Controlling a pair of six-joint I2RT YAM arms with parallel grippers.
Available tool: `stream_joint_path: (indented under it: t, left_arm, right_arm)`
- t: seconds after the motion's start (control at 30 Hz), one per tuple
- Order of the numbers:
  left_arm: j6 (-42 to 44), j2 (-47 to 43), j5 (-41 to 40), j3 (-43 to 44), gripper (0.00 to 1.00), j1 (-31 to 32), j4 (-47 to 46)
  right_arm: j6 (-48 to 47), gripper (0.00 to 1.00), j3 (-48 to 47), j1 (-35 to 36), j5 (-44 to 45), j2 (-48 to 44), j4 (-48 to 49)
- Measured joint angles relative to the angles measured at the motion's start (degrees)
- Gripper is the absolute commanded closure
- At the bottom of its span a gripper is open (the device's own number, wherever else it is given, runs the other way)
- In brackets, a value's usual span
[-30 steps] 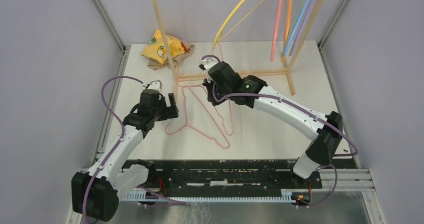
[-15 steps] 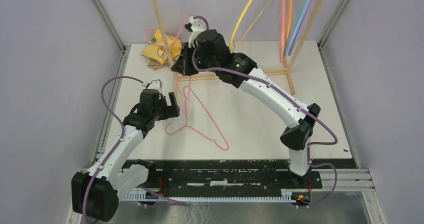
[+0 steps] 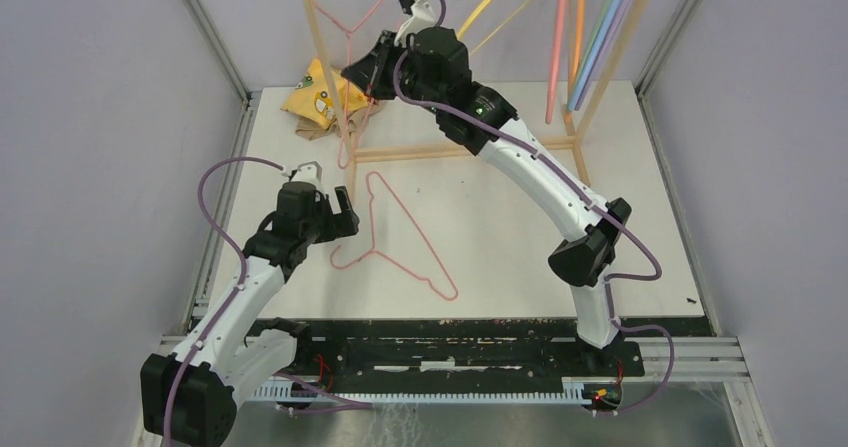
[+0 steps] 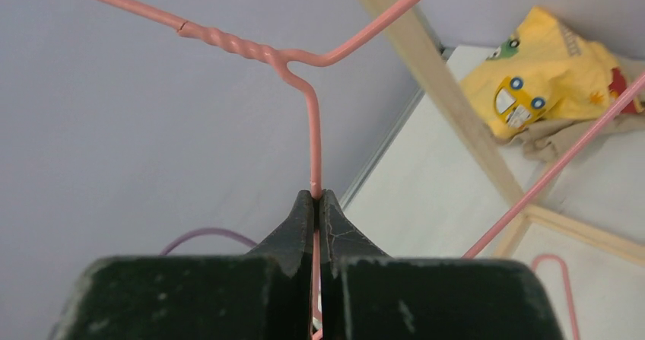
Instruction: Organize the hangers
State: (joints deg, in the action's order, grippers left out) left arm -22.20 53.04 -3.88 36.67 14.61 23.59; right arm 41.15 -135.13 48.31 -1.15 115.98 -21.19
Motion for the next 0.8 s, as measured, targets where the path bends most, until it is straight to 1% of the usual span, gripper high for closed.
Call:
stream_joint_path:
  t: [0.23,0.6,0.8]
  left_arm:
    - [0.0,0.0,-0.2,-0.3,0.0,0.0,0.1]
    - [0.0,1.1,-0.5,-0.2,0.0,0.0,0.1]
    - [0.0,1.8,-0.5,-0.2,0.01,0.0,0.0]
  right_arm:
    - [-0.3,0.99,-0.7,-3.5,2.2,0.1,4.3]
    - [-0.2,0.99,-2.6,-9.7,3.5,0.4,5.5]
    - [0.0,0.99,-2.2,-11.0,3.6,0.4,5.9]
